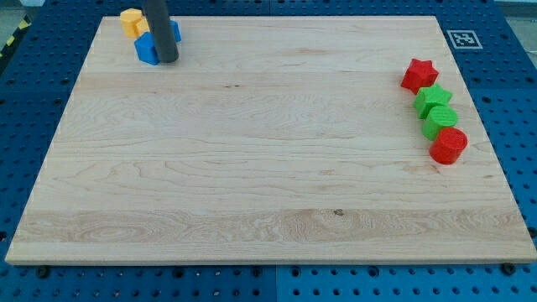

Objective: Point at the red circle

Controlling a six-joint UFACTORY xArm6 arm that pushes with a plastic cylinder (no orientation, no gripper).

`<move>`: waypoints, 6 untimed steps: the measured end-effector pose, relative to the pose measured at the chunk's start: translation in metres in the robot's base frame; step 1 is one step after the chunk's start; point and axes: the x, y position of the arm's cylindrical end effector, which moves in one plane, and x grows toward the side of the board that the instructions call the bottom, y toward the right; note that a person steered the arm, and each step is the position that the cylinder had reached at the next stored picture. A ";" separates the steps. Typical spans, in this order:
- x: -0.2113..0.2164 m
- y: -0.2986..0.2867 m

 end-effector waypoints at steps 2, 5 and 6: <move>-0.007 -0.013; 0.087 0.064; 0.083 0.064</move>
